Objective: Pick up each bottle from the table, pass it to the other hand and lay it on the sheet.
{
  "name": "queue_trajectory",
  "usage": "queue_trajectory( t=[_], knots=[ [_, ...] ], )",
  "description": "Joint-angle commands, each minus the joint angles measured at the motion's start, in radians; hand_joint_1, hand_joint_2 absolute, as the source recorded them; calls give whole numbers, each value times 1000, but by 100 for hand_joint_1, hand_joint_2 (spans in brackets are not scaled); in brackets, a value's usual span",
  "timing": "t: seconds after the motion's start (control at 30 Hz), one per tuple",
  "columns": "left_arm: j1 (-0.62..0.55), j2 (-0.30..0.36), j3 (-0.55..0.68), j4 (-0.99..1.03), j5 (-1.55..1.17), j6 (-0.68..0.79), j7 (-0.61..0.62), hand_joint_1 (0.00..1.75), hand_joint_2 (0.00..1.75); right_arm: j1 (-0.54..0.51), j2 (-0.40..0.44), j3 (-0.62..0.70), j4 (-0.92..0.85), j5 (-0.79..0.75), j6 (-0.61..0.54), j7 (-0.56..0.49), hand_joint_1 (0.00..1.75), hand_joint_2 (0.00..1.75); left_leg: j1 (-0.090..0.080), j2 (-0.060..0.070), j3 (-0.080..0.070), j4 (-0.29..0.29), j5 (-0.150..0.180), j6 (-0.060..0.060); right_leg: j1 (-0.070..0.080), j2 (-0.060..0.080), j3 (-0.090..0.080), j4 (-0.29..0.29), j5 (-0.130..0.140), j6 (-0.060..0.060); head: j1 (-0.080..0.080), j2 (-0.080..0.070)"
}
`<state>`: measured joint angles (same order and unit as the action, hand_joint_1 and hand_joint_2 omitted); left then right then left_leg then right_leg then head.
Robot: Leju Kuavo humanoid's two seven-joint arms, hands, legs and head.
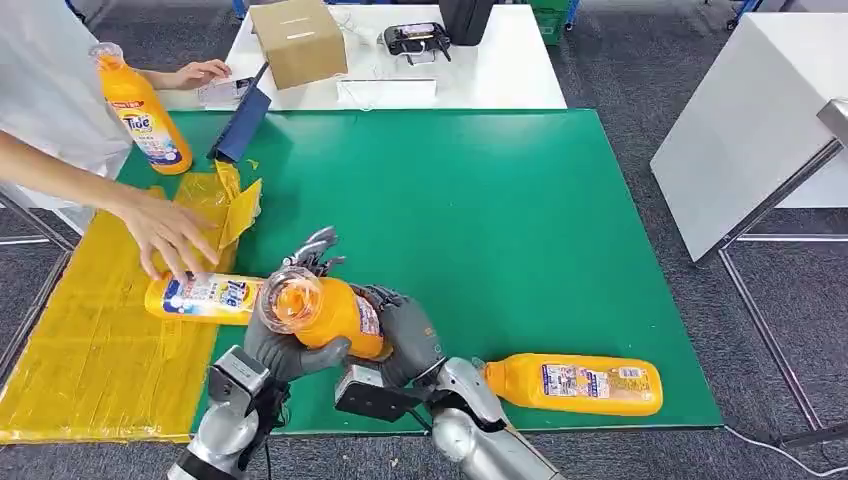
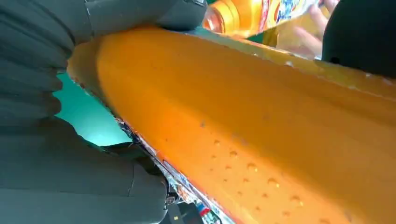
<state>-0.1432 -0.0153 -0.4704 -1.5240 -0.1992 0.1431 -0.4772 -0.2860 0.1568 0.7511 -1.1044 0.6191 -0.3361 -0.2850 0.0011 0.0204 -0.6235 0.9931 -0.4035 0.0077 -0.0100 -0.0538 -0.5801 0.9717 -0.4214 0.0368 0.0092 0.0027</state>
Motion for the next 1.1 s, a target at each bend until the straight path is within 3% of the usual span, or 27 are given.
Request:
queue_trajectory(
  t=[0.03, 0.17, 0.57, 0.6, 0.63, 0.7, 0.73, 0.83, 1.0, 1.1],
  knots=[
    [-69, -12, -25, 130, -160, 151, 24, 175, 175, 17, -52, 81, -114, 8, -23, -15, 175, 175, 0, -2, 2, -1, 0, 0, 0, 1, 2, -1, -1, -1, 0, 0],
    [-70, -19, -27, 161, -271, 243, 43, 175, 175, 36, -61, 53, -178, 12, -44, -14, 175, 175, 0, -4, 4, 0, -1, -1, -1, 2, 5, 0, -2, -1, 0, 0],
    [-57, -2, 32, 116, -266, 255, 53, 175, 175, 80, -100, -31, -331, -21, -101, -34, 175, 175, 0, -1, 3, 0, -1, -1, 0, 4, 3, 0, -1, -1, 0, 0],
    [-62, 6, 53, 104, -274, 273, 55, 175, 175, 97, -107, -48, -370, -48, -111, -51, 162, 175, 0, -1, 2, 0, -1, 0, -1, 3, 2, 0, -1, -1, 0, 0],
    [-67, 16, 63, 96, -272, 271, 54, 175, 175, 103, -114, -53, -387, -50, -110, -52, 93, 175, 0, 0, 4, 0, -2, -1, 0, 5, 4, 0, -1, -1, 0, 0],
    [-66, 16, 67, 91, -271, 268, 58, 175, 175, 109, -120, -56, -403, -53, -105, -51, 93, 175, 0, 0, 2, 0, -1, 0, -1, 4, 2, 0, -1, -1, 0, 0],
    [-70, 19, 79, 86, -296, 292, 62, 175, 175, 126, -116, -73, -428, -60, -131, -66, 0, 175, -1, -1, 1, 0, -1, 0, -1, 3, 2, 0, 0, -1, 0, 0],
    [-107, 61, 130, 71, -428, 364, 115, 175, 175, 190, -153, -133, -550, -81, -181, -98, 0, 175, 0, 0, 1, 0, 0, -1, -1, 3, 1, 0, 0, -1, 1, 0],
    [-201, 112, 237, 155, -631, 320, 258, 175, 175, 283, -212, -258, -656, 28, -199, -53, 0, 175, 1, -5, 2, 0, 0, -1, 0, -3, 3, 0, -2, -1, -1, 0],
    [-238, 128, 253, 293, -1002, 433, 377, 175, 175, 326, -226, -318, -659, 87, -163, -39, 0, 175, 1, -3, 3, 0, 0, -1, 1, 0, 4, -1, -1, -1, -2, 0]
  ],
)
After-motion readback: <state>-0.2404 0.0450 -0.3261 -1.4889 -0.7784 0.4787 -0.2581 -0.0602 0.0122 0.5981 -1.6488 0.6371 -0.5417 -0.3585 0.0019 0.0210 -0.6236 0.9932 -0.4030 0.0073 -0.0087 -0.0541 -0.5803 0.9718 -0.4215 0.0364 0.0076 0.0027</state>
